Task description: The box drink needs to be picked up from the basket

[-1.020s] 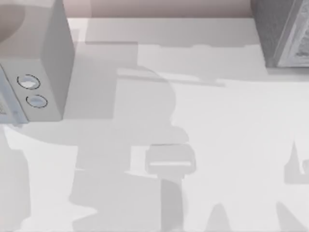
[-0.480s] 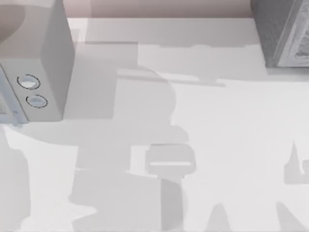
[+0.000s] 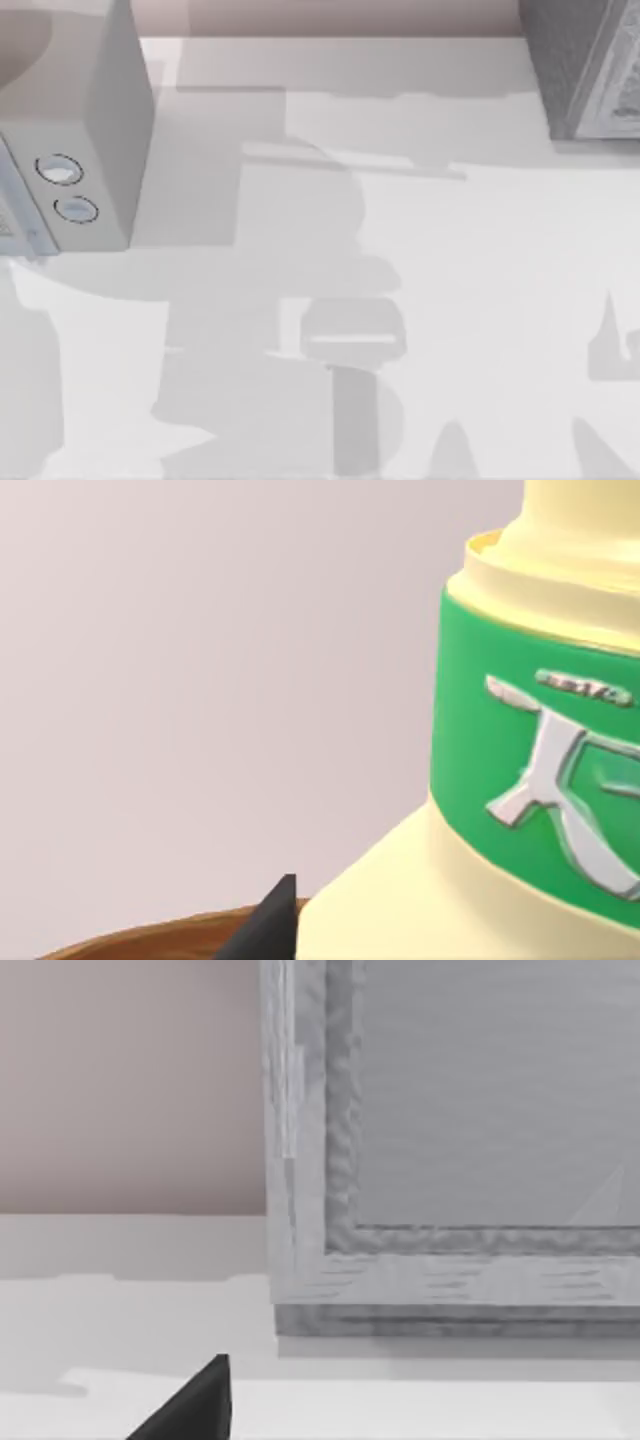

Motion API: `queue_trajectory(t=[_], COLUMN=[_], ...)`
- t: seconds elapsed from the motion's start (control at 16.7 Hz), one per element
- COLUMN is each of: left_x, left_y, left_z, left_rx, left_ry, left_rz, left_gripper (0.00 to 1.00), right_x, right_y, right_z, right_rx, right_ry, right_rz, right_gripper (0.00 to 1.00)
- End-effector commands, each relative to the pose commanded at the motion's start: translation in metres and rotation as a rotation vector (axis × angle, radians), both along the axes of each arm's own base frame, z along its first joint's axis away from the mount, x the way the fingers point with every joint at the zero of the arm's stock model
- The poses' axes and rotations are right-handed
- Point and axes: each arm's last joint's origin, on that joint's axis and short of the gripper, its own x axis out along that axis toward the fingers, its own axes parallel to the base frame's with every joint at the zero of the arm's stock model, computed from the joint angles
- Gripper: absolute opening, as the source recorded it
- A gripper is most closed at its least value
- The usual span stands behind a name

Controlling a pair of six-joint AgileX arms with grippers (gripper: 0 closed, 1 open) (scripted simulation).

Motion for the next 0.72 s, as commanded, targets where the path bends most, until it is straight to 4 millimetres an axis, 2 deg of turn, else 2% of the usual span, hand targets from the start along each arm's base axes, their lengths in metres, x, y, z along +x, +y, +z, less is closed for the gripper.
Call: queue_trajectory(t=[0.12, 0.54, 0.72], left_x=[0.000, -0.001, -0.002], left_y=[-0.001, -0.002, -0.001], left_z=[0.018, 0.100, 0.127], left_rx=[0.002, 0.010, 0.011], left_ry=[-0.003, -0.015, -0.017], left_rz=[-0.003, -0.006, -0.003], left_gripper=[0.00, 0.00, 0.00], right_x=[0.000, 0.000, 0.000], right_y=[0.000, 0.000, 0.000], right_z=[0.000, 0.000, 0.000], right_rx=[0.000, 0.000, 0.000], right_ry=[0.000, 0.000, 0.000], right_rz=[0.000, 0.000, 0.000], right_gripper=[1.00, 1.00, 1.00])
